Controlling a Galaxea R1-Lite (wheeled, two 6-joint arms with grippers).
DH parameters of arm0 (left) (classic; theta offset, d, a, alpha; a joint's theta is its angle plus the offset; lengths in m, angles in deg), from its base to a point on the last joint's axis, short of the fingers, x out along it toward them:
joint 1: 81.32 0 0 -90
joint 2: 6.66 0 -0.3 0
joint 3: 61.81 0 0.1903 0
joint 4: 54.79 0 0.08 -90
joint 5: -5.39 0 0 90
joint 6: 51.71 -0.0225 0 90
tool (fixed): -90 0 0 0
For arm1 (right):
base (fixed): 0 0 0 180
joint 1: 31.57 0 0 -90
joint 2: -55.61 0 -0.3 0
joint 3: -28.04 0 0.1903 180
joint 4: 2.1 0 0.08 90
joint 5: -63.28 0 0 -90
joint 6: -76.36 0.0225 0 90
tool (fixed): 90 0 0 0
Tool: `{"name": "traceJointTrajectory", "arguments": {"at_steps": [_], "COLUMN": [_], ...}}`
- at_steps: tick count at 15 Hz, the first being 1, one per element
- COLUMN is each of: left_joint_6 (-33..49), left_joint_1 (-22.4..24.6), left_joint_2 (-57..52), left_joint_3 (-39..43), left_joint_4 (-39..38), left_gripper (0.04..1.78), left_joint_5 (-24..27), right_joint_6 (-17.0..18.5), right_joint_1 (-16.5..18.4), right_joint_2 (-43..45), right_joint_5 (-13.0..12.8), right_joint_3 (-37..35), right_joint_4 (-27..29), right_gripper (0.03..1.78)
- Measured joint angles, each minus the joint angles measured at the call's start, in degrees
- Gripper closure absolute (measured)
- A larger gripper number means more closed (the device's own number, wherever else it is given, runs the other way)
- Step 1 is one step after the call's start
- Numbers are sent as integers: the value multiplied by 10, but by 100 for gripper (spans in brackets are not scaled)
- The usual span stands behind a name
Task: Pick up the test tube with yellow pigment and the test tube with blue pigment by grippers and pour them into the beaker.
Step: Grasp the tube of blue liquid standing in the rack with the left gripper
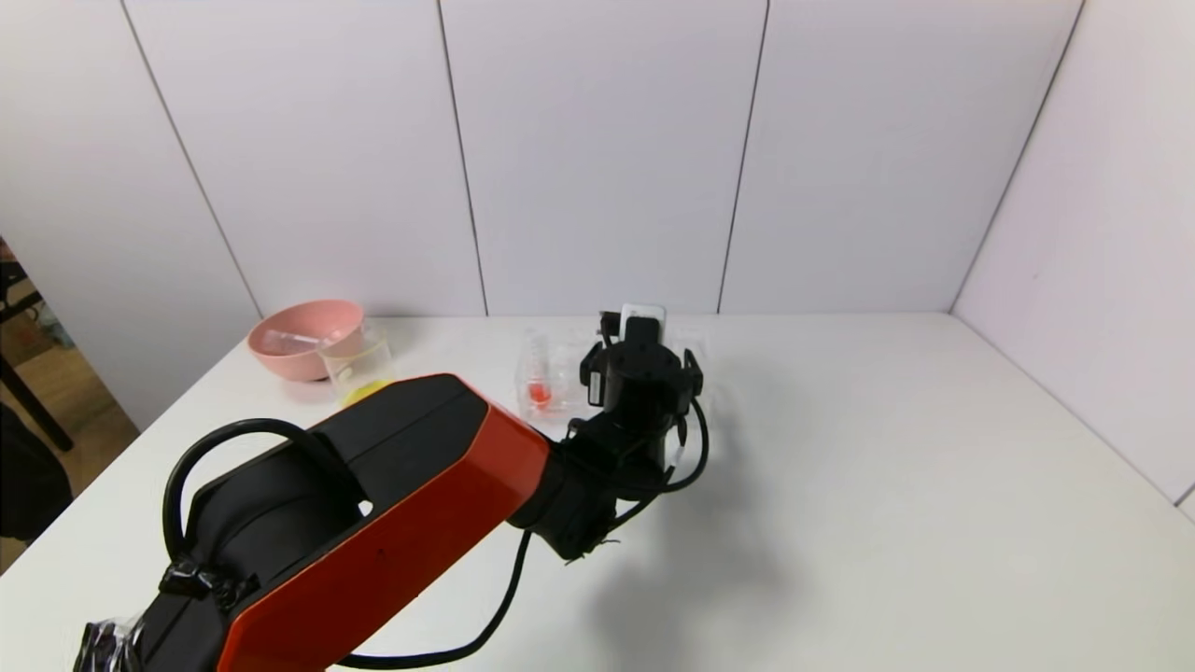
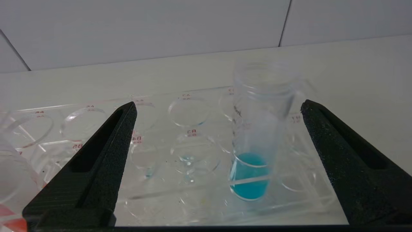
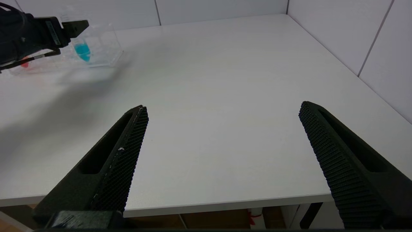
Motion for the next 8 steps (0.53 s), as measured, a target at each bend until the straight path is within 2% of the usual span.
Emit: {"name": "traceJointTrajectory", "arguments": {"at_steps": [8], "left_joint_6": [-1], "left_joint_1": [2], "left_joint_2": [20], "left_joint_3": [-54], "left_joint_4": [39], "left_gripper": [8], "left_joint_5": [1], "right_joint_6": [0], "right_joint_1": [0], "right_joint_2": [0], "right_joint_5": [0], "right_joint_3": [0], "right_joint_4": [0], "right_gripper": [10]}}
